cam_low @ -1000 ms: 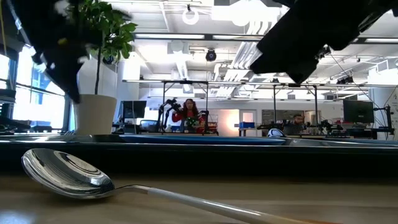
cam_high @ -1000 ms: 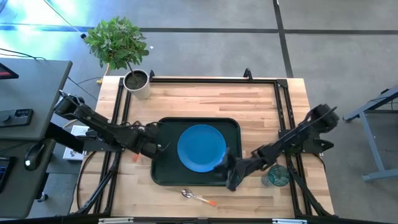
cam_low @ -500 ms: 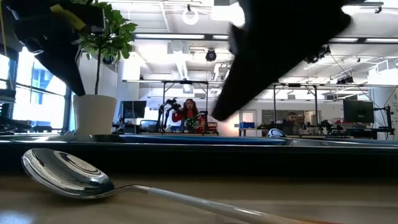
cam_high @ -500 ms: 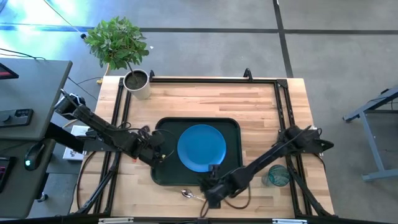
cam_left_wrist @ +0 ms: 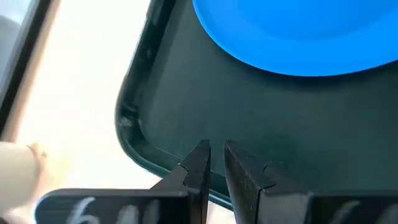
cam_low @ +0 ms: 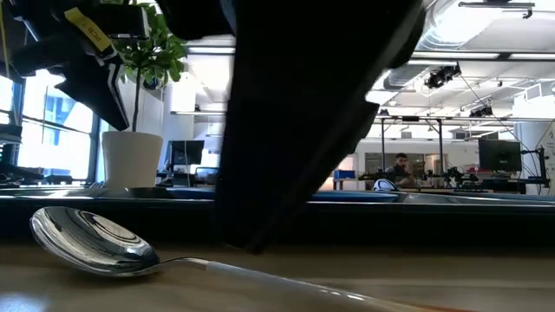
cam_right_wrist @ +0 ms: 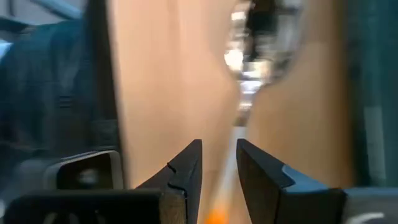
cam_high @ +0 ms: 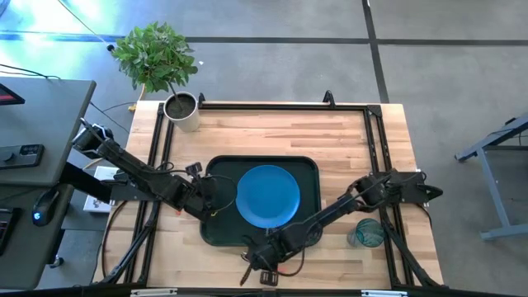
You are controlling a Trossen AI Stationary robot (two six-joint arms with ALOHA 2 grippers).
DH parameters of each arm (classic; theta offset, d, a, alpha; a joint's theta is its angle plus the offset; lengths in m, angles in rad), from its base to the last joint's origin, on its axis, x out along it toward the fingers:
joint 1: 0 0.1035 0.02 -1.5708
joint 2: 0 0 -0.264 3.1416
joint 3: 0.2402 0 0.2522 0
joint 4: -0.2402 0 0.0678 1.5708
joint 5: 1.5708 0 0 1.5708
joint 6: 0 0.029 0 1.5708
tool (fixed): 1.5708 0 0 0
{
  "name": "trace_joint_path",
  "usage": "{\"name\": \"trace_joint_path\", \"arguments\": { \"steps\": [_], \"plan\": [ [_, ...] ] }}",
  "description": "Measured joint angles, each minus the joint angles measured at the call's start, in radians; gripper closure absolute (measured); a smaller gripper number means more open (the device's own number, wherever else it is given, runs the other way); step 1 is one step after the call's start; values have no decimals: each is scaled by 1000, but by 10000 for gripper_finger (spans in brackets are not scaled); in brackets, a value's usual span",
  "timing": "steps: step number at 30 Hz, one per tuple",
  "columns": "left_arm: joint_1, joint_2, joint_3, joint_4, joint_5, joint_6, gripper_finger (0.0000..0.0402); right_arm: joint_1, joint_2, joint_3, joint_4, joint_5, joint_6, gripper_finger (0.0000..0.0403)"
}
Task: Pick and place plate/cup/fork/spoon on tray
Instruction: Put the orange spoon on the black tray beside the blue plate
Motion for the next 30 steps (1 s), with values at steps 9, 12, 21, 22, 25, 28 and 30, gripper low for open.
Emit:
{"name": "trace_joint_path", "arguments": {
  "steps": [9,12,21,22,25,28,30],
  "plan": [
    [15,0,0,3,-123,78,367,-11,29,31,0,-16,16,313],
    [27,0,0,5,-125,120,367,-21,28,32,-38,-14,16,313],
    [77,0,0,4,-133,174,367,-34,20,36,-197,11,-11,313],
    [82,0,0,5,-140,174,367,-34,20,35,-205,16,-11,313],
    [90,0,0,4,-148,174,367,-27,20,35,-214,32,-3,313],
    [96,0,0,5,-152,166,367,-16,9,32,-223,41,23,313],
    [96,0,0,5,-161,151,367,-2,0,30,-244,78,33,313]
  ]
}}
